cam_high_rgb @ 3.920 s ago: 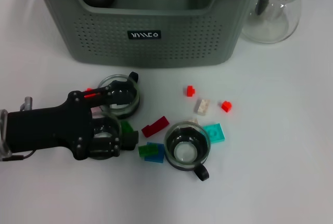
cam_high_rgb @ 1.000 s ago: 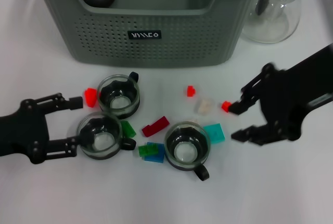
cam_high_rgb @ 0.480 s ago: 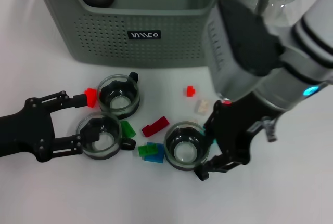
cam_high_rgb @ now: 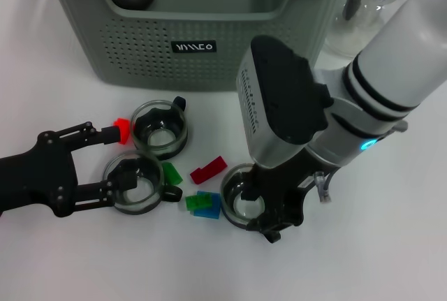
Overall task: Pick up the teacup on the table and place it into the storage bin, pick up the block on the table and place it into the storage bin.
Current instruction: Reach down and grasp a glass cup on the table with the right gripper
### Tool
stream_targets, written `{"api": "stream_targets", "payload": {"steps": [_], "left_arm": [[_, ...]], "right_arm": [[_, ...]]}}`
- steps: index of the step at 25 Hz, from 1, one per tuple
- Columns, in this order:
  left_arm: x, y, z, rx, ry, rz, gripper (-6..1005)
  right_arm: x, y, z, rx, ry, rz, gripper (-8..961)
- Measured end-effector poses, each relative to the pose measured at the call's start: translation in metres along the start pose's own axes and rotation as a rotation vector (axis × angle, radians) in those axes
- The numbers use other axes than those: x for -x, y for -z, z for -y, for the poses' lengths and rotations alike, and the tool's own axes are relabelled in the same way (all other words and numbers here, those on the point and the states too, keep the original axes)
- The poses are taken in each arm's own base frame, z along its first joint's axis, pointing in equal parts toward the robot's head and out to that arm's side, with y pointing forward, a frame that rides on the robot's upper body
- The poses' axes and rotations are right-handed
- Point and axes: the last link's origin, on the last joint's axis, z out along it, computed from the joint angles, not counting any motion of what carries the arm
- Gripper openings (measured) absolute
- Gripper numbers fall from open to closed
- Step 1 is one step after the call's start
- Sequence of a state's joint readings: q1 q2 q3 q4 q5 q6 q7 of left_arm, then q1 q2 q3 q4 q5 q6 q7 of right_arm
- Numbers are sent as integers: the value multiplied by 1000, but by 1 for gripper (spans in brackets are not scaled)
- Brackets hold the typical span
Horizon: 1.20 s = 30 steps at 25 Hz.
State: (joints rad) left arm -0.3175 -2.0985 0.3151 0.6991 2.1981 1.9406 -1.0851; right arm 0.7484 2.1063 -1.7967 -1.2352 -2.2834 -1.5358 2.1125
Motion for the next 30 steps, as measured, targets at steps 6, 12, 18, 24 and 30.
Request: {"api": "stream_targets", "payload": {"steps": [6,12,18,24,30], "left_arm": [[0,0,0,-1,-1,-1,807],[-1,-2,1,3,-4,-5,807],[-2,-3,0,11,-4,-10,807],[-2,-6,1,15,0,-15,808],[-4,-7,1,27,-5,-19,809]], "right_arm": [[-5,-11,1,20,-16,-8,456],[-10,-26,3,7,-29,-20,456],[-6,-29,5,-2,-52,25,457],[-8,-30,4,3,-64,26,430],[-10,-25,7,-3,-92,35,191]]}}
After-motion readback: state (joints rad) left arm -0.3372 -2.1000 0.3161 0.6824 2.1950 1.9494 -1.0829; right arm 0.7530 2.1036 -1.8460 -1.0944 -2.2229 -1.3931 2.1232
